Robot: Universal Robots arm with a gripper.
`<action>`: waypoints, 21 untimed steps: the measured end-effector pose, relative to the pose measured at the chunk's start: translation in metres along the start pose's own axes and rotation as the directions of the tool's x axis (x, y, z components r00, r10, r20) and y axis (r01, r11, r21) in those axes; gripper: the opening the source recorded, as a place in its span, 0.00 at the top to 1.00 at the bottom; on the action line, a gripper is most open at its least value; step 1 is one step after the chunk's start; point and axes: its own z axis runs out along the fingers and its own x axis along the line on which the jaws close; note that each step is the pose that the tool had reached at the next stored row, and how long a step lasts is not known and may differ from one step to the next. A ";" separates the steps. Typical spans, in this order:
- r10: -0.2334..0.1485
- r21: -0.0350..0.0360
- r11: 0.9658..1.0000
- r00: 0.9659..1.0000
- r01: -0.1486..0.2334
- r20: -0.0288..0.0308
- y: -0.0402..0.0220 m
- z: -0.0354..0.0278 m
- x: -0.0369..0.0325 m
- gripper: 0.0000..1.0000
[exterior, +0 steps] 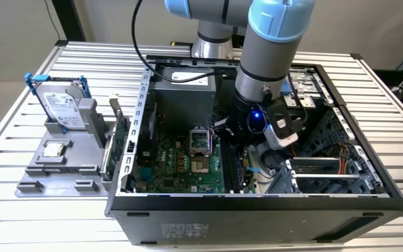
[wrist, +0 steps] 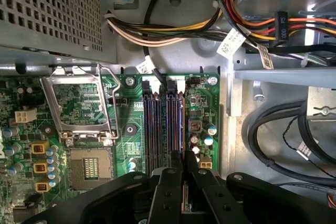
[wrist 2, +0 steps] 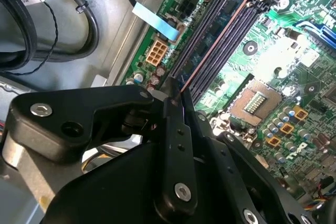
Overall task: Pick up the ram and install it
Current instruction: 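Insert the ram into the slot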
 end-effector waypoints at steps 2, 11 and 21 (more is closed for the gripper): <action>-0.003 0.001 1.000 1.000 0.003 0.000 0.0000 0.0003 0.0000 1.00; -0.017 0.001 1.000 1.000 0.017 0.001 0.0001 0.0017 -0.0005 1.00; -0.018 0.001 1.000 1.000 0.018 0.001 0.0004 0.0122 -0.0004 1.00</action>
